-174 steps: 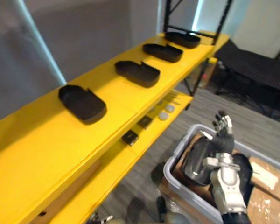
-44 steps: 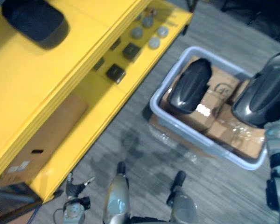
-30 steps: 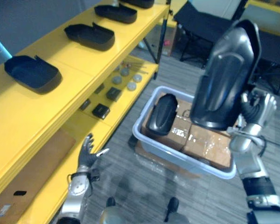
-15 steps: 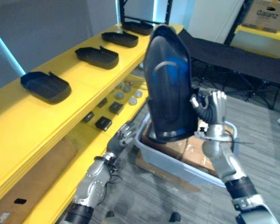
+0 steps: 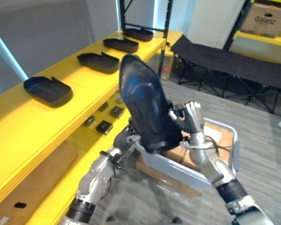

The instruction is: Walk over and take plastic housings, then place them on the shelf

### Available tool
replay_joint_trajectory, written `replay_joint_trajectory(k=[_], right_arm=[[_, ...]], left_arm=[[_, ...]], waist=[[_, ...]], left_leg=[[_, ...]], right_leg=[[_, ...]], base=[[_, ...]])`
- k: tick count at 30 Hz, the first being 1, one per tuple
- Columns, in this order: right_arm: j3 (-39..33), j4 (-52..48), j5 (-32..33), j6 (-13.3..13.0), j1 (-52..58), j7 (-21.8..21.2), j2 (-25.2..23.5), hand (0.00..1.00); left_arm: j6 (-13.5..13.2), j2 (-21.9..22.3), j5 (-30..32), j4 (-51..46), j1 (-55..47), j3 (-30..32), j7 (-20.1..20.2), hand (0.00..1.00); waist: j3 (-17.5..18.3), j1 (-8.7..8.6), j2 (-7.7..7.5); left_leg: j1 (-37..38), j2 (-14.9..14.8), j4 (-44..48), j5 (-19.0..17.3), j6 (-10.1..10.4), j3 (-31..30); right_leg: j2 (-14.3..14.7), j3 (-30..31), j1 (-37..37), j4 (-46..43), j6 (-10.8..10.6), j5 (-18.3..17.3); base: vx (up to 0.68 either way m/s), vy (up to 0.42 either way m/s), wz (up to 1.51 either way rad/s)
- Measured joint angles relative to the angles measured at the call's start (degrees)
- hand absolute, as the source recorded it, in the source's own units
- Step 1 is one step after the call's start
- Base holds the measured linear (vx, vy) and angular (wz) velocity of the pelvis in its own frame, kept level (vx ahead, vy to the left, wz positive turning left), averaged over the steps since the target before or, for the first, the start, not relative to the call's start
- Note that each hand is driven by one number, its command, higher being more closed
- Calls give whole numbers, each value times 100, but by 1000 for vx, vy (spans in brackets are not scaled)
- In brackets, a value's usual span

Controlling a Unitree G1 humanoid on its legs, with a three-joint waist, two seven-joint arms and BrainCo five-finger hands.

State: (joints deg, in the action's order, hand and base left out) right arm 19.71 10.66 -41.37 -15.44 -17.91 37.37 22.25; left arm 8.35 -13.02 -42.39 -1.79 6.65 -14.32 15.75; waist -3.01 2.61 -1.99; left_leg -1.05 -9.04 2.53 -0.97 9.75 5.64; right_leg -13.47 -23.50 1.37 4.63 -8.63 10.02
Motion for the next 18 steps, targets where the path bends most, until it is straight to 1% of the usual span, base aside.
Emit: replay_joint_trajectory(k=[3,6,7,10,12,15,16,18], right_arm=[[208,185,5,1,-9,8,-23,100],[299,307,27,9,-17,52,-123,100],[308,349,49,9,-21,60,-148,100],[352,390,144,9,-18,106,-221,100],[413,392,217,9,-17,160,-268,100],[505,392,265,-4,-3,237,-315,100],[580,391,299,-57,10,298,-349,100],[660,391,316,-143,57,393,-445,100]], left_arm=[[4,6,18,-92,0,-58,4,0],[2,13,215,-190,-1,-100,-197,0],[1,18,374,-191,-1,-117,-279,100],[-6,11,768,-193,-12,-162,-538,100],[-22,14,882,-193,-13,-162,-661,100],[-62,48,1154,-154,-25,-147,-951,100],[-93,57,1248,-149,-65,-116,-1073,100],[-172,73,1416,-115,-139,-24,-1188,100]], waist=[[30,11,48],[47,31,76],[47,40,76],[47,76,76],[47,97,76],[47,126,76],[48,127,75],[48,129,75]], left_leg=[[0,0,1,0,0,-18],[0,0,3,3,1,-31],[0,0,3,6,2,-40],[0,0,2,10,4,-51],[0,0,1,11,5,-66],[0,0,-1,12,7,-110],[0,-2,-5,12,7,-119],[0,-2,-7,12,7,-118]], right_leg=[[2,-19,15,0,4,-2],[3,-35,28,0,7,-5],[3,-46,33,0,11,-8],[4,-65,37,0,24,-18],[4,-92,39,0,36,-28],[7,-147,65,0,54,-40],[10,-157,68,0,55,-41],[11,-160,67,0,55,-41]], base=[[0,0,0],[-3,5,1],[0,0,0],[0,0,0],[-6,15,4],[2,16,6],[5,15,4],[0,0,0]])
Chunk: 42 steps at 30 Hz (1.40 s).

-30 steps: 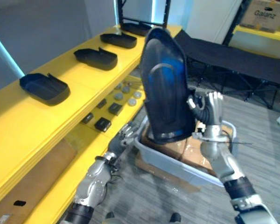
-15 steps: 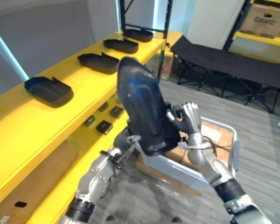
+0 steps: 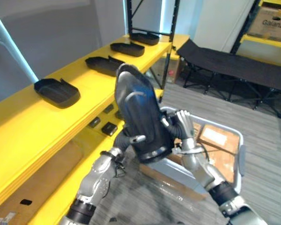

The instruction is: Walk over and take plastic housings, then place them on the shelf

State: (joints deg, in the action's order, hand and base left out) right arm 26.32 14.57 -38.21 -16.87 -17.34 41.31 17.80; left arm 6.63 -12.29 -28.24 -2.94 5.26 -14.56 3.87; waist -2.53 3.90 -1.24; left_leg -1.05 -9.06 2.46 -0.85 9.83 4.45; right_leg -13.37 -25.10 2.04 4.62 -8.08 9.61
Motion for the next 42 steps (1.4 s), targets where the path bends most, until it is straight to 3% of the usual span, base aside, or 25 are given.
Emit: replay_joint_trajectory(k=[6,16,17,26,29,34,38,42], right_arm=[[211,-7,171,-105,142,149,-179,100],[371,-300,365,-629,351,243,-391,100],[394,-300,366,-669,379,244,-429,0],[550,-302,600,-767,599,128,-686,0],[534,-338,747,-796,617,126,-742,0],[391,-991,1154,-831,918,3,-833,0],[-405,-1673,1982,-958,1090,-106,-915,0],[-1128,-2036,2583,-920,1397,-232,-917,0]], left_arm=[[-168,0,178,234,-67,108,-374,100],[-344,90,-1014,253,-121,218,-619,100],[-380,135,-1114,253,-158,222,-671,100],[-555,368,-1407,253,-354,265,-920,100],[-745,440,-1391,252,-362,282,-1068,100],[-1312,849,-648,106,-365,828,-1535,100],[-1734,904,254,-401,-509,1338,-1927,100],[-1915,932,980,-495,-732,1814,-2269,100]], waist=[[11,13,-17],[57,5,-89],[69,4,-107],[94,3,-144],[94,0,-145],[93,-7,-144],[93,-18,-144],[93,-24,-144]], left_leg=[[0,0,0,0,0,2],[7,-5,1,0,0,15],[8,-5,1,-1,0,16],[13,-6,2,-1,1,21],[21,-13,2,-1,2,30],[91,-22,-8,-11,8,86],[103,-32,-8,-14,11,99],[117,-42,-8,-22,16,141]], right_leg=[[0,-5,0,0,5,-3],[3,0,-4,1,12,-8],[3,0,-4,0,21,-14],[3,-3,-5,1,60,-42],[8,-1,-4,0,62,-43],[15,32,19,0,68,-47],[23,40,21,1,75,-56],[30,86,2,2,74,-55]], base=[[0,0,0],[0,0,0],[0,0,0],[0,0,0],[0,0,0],[0,0,-5],[0,0,0],[0,2,-6]])
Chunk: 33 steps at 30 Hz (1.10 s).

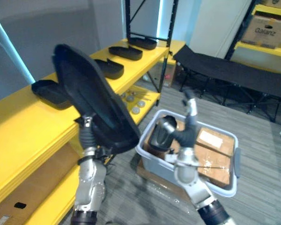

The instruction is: Walk over and take plastic housings, then place them on the shelf

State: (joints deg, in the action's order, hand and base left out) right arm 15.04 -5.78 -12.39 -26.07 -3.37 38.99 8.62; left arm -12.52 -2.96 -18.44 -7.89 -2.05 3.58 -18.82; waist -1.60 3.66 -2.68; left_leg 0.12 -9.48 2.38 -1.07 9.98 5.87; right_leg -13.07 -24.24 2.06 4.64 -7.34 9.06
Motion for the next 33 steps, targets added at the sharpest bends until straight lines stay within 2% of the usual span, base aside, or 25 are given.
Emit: replay_joint_trajectory(k=[3,5,8,10,14,18,22,24,26,27,29,32,33], right_arm=[[-562,-40,545,16,503,-159,-56,0],[-1013,-29,1182,52,878,-392,-180,0],[-1452,197,1572,242,1244,-677,-257,0],[-1739,715,1959,426,1552,-1148,-288,0],[-1857,976,2076,500,1983,-1646,-358,0],[-1676,969,2416,412,1904,-2219,-435,0],[-961,1062,2396,398,1423,-2715,-403,0],[-573,1191,2372,397,1136,-2808,-378,0],[-204,1414,2202,397,753,-2839,-367,0],[-135,1464,2142,398,664,-2847,-361,0],[66,1606,2034,400,422,-2889,-352,0],[190,1641,1814,399,272,-2838,-354,0],[269,1643,1708,400,215,-2752,-355,0]], left_arm=[[-96,28,429,-8,-263,317,-266,100],[-204,118,778,-84,-418,500,-371,100],[-272,156,915,-309,-557,515,-423,100],[-420,178,999,-540,-681,500,-440,100],[-552,315,999,-725,-862,477,-462,100],[-656,335,1012,-725,-988,490,-532,100],[-701,339,1177,-924,-1003,722,-802,100],[-708,343,1290,-1182,-1024,890,-882,100],[-745,348,1376,-1452,-1082,1269,-1025,100],[-753,352,1404,-1502,-1108,1382,-1033,100],[-754,360,1457,-1609,-1299,1770,-1138,100],[-756,398,1444,-1618,-1569,2182,-1148,100],[-786,429,1403,-1618,-1718,2389,-1141,100]], waist=[[3,-38,11],[5,-150,25],[23,-166,59],[43,-287,109],[32,-364,216],[25,-373,215],[-6,-240,243],[-27,-52,262],[-34,224,274],[-46,281,270],[-62,567,266],[-83,778,227],[-86,879,173]], left_leg=[[89,-10,-4,-48,10,124],[89,-16,-5,-67,12,165],[93,-35,2,-99,18,294],[92,-42,0,-117,23,313],[151,-49,1,-161,6,425],[173,-45,15,-194,-17,416],[14,-3,48,-194,-44,57],[-82,27,56,-162,-33,-212],[-219,70,95,-127,-3,-588],[-248,86,122,-125,-1,-699],[-332,153,165,-123,-3,-1034],[-367,244,182,-132,-19,-1329],[-399,275,216,-154,-44,-1388]], right_leg=[[2,122,-7,27,-17,-14],[4,158,-36,48,-21,-21],[15,257,-121,48,-20,-19],[23,269,-133,37,-47,-2],[29,398,-147,0,-85,26],[25,383,-104,50,-52,-30],[-13,8,35,51,-84,-101],[-27,-261,132,50,-92,-139],[-31,-660,321,1,-178,-168],[-31,-764,384,0,-189,-175],[-30,-1215,592,-1,-206,-188],[-50,-1557,791,-1,-210,-193],[-65,-1676,825,-1,-206,-201]], base=[[7,22,-18],[6,18,-9],[16,17,-20],[35,16,-4],[38,21,-14],[-7,9,-1],[-10,17,41],[17,19,74],[63,3,82],[79,-7,77],[55,-8,76],[27,16,60],[11,37,33]])
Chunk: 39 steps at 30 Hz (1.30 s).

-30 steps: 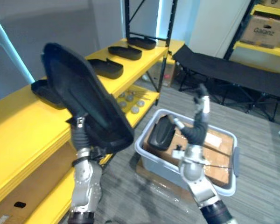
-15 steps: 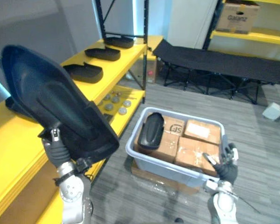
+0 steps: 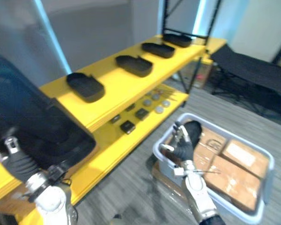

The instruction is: Walk over and take plastic housings, then place them on the shelf

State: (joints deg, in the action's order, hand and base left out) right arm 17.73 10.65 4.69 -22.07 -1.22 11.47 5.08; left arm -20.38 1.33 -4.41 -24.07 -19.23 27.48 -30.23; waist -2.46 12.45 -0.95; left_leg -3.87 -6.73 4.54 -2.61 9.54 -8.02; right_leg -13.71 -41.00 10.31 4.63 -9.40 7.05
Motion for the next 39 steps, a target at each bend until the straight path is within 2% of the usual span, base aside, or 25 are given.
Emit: replay_joint_trajectory(k=[1,4,6,10,13,15,16,17,18,19,22,23,24,28,29,33,34,35,36,38,39], right_arm=[[74,-1,-58,2,-78,58,0,0],[252,3,-98,39,-221,121,-45,0],[392,26,-96,87,-303,104,-31,0],[549,30,-99,271,-335,-55,4,0],[528,33,-99,496,-324,-140,102,0],[413,23,-101,569,-219,-141,133,0],[228,-8,-104,640,-55,-126,112,0],[51,-125,-108,733,175,-107,146,0],[-15,-198,-109,734,291,-104,200,0],[-113,-290,-106,731,443,-121,295,0],[-288,-297,-96,672,489,-174,304,0],[-298,-297,-97,626,488,-187,263,0],[-300,-299,-93,442,480,-212,193,0],[-304,-364,28,76,491,-287,41,0],[-321,-402,19,-29,492,-286,32,0],[-403,-405,-26,-145,484,-258,71,0],[-404,-408,-124,-172,470,-252,78,0],[-380,-410,-166,-173,440,-258,82,0],[-367,-409,-229,-168,375,-268,97,0],[-416,-482,-85,-165,231,-337,167,0],[-433,-529,-32,-165,250,-368,194,0]], left_arm=[[-72,70,-138,0,-137,189,36,100],[-98,256,-441,0,-320,533,122,100],[-182,402,-440,0,-418,672,171,100],[-319,490,-420,0,-586,754,179,100],[-322,468,-431,2,-539,694,229,100],[-324,448,-506,13,-499,496,298,100],[-324,391,-642,46,-394,273,511,100],[-325,364,-683,57,-284,73,688,100],[-326,357,-688,57,-264,-41,730,100],[-325,358,-690,55,-272,-211,823,100],[-312,358,-682,4,-278,-345,864,100],[-302,358,-650,-21,-280,-355,862,100],[-300,347,-581,-89,-279,-355,865,100],[-300,222,-438,-199,-188,-405,914,100],[-298,106,-404,-197,-83,-447,926,100],[-297,-215,-432,-175,259,-793,1153,100],[-293,-286,-472,-173,362,-935,1182,100],[-290,-344,-479,-147,457,-1009,1189,100],[-287,-328,-476,-111,476,-1035,1193,100],[-246,-278,-465,-88,372,-1127,1178,100],[-241,-278,-456,-88,315,-1158,1179,100]], waist=[[-20,99,-53],[-63,250,-122],[-81,275,-136],[-147,257,-22],[-191,181,-24],[-274,29,-32],[-383,-148,-60],[-419,-258,-70],[-435,-281,-37],[-468,-279,-4],[-692,-323,61],[-711,-322,32],[-737,-315,-33],[-715,-333,-195],[-728,-359,-180],[-759,-388,-97],[-795,-389,-38],[-800,-386,-52],[-772,-371,-115],[-881,-403,89],[-891,-407,121]], left_leg=[[-12,31,7,-5,-8,-41],[6,62,24,-29,-13,-63],[60,42,137,-118,-5,4],[128,-72,608,-433,-9,106],[126,-77,611,-404,-25,97],[46,-55,591,-244,-152,216],[-6,-65,561,-172,-405,632],[5,-286,512,-68,-501,1236],[-2,-366,487,79,-419,1441],[39,-353,329,269,-122,1454],[83,-202,171,351,-142,1503],[82,-171,172,345,-152,1538],[83,-140,186,307,-185,1636],[-23,-31,191,270,-213,1596],[-90,-4,194,274,-218,1478],[-280,45,170,361,-250,971],[-332,43,171,399,-246,795],[-393,52,175,431,-226,679],[-435,52,197,457,-187,638],[-408,-96,204,542,-71,446],[-405,-125,202,572,-71,406]], right_leg=[[-23,-23,17,0,5,-18],[-41,-101,64,-2,23,-95],[-49,-39,98,-42,4,-183],[-49,184,135,-354,-47,-389],[-56,104,195,-404,-79,-430],[-112,-189,337,-532,-73,-522],[-193,-521,509,-655,-80,-629],[-235,-759,561,-780,-125,-718],[-253,-838,581,-842,-159,-741],[-312,-915,574,-945,-179,-754],[-453,-876,524,-943,-211,-730],[-499,-833,487,-941,-252,-703],[-538,-762,460,-898,-271,-654],[-614,-695,369,-903,-279,-617],[-615,-522,354,-947,-230,-582],[-594,234,261,-1398,-102,-652],[-536,405,265,-1476,57,-909],[-419,501,277,-1422,202,-1154],[-358,491,341,-1332,223,-1183],[-111,512,501,-1264,102,-1250],[-72,506,535,-1262,58,-1280]], base=[[9,40,24],[-6,19,7],[-15,12,-24],[-8,31,-22],[-8,10,13],[-4,-7,72],[-26,-27,125],[-28,-23,125],[-24,0,81],[-10,53,36],[-20,70,4],[10,73,-20],[33,78,-19],[44,48,6],[44,62,48],[51,61,62],[37,-15,72],[13,-89,61],[-18,-138,44],[-56,-126,28],[-78,-111,21]])
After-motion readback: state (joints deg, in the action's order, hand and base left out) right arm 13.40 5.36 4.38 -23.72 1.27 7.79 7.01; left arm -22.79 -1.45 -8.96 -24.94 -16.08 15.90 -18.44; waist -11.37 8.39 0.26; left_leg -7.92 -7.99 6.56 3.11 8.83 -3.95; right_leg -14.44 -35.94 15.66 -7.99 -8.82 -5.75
